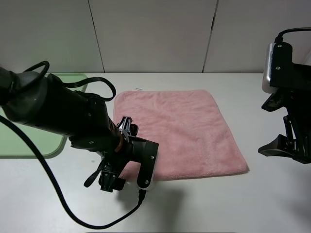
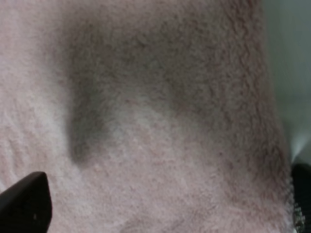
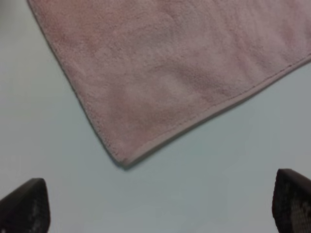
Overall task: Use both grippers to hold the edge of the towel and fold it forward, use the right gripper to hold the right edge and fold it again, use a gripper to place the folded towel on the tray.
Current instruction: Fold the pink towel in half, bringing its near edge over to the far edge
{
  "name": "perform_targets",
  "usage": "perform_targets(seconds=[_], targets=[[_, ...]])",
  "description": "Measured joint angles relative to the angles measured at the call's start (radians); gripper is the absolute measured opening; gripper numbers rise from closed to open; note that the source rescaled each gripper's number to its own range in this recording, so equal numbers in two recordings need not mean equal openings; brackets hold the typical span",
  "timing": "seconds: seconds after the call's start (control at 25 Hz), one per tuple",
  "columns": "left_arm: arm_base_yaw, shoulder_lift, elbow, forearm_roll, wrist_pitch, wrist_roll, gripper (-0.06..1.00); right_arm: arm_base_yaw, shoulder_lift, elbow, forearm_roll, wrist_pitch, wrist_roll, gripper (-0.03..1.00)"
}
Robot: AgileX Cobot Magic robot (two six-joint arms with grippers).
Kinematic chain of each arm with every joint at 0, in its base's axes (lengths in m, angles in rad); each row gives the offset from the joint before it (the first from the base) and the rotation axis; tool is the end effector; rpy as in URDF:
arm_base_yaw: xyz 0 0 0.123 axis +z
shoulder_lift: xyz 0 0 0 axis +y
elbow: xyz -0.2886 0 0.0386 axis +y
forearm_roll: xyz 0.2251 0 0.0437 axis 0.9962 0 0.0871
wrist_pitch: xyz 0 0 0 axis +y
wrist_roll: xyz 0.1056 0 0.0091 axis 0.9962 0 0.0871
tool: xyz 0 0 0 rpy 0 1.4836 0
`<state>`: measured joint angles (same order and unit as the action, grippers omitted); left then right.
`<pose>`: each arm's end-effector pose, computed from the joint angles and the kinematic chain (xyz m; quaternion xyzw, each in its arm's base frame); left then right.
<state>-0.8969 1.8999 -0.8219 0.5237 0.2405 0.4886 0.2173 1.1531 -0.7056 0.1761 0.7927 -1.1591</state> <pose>0.2051 -0.2365 0.1079 0.7907 0.5810 0.0680 0.1807 0.1762 0.0525 0.2486 -0.5823 0.7828 -0.0277 0.2177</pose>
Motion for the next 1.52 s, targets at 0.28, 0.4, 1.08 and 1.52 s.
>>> perform_targets(seconds=[0.28, 0.4, 1.08, 1.52], targets=[[0.0, 0.005, -0.005, 0.0, 0.009, -0.001, 0.98, 0.007, 0.051, 0.0, 0.011, -0.003, -0.004, 1.0], [0.0, 0.006, -0.006, 0.0, 0.009, -0.001, 0.98, 0.024, 0.1, 0.0, 0.015, -0.02, -0.007, 1.0], [0.0, 0.006, -0.006, 0.0, 0.012, -0.027, 0.98, 0.027, 0.401, 0.0, 0.086, -0.157, -0.011, 1.0], [0.0, 0.006, -0.006, 0.0, 0.012, -0.027, 0.98, 0.027, 0.539, 0.005, 0.089, -0.253, -0.014, 1.0]])
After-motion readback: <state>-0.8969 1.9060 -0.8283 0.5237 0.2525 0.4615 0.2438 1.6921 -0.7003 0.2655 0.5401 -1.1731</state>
